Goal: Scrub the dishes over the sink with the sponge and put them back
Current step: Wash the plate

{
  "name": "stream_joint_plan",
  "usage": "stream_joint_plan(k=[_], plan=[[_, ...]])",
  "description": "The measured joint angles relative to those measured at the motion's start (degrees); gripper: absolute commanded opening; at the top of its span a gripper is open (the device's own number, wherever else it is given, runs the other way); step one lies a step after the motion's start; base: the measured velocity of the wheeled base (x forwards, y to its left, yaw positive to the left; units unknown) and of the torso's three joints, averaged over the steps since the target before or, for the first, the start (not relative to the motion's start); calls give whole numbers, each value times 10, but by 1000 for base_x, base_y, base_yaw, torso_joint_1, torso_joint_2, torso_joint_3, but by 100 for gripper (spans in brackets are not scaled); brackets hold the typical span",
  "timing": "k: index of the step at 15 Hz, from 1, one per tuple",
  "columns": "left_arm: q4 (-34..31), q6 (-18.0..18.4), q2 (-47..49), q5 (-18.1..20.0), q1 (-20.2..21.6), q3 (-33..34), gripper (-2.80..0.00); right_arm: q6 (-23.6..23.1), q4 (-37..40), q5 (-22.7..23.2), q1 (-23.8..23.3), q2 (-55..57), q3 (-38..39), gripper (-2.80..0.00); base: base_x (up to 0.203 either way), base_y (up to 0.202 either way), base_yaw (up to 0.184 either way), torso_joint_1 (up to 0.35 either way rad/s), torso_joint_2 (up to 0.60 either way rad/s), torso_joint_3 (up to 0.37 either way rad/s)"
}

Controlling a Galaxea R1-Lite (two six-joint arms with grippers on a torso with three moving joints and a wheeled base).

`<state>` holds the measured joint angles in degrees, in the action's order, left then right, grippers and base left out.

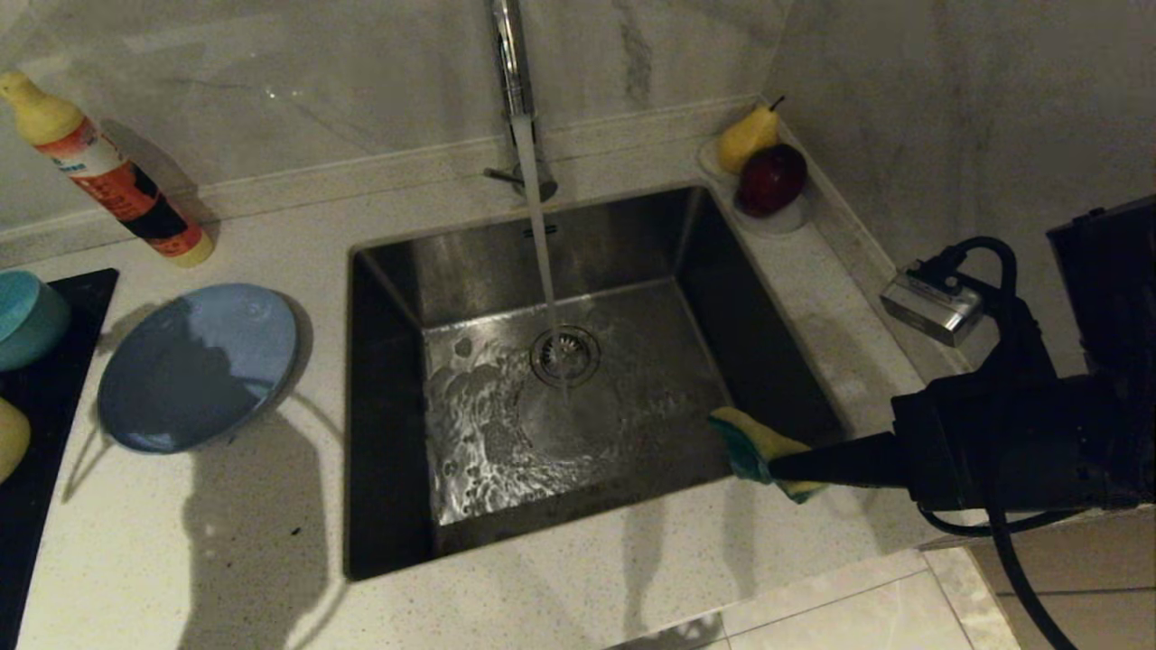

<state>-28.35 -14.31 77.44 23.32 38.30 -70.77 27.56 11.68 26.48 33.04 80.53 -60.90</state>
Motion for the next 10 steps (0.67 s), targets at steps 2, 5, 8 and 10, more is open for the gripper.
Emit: stream_joint_plan(k=[2,5,8,10], plan=[[-3,55,-12,-4,-18,38,-280,0,2,0,0,-1,1,-280,0,0,0,0,0,0],[1,87,0,-34,-24,71,-280,0,2,0,0,-1,1,-280,0,0,0,0,0,0],[30,106,35,-77,-19,93,-280,0,-1,0,0,-1,8,-280,0,0,0,0,0,0],[77,102,54,-78,-9,108,0,0,-2,0,0,-1,15,-280,0,0,0,0,0,0]])
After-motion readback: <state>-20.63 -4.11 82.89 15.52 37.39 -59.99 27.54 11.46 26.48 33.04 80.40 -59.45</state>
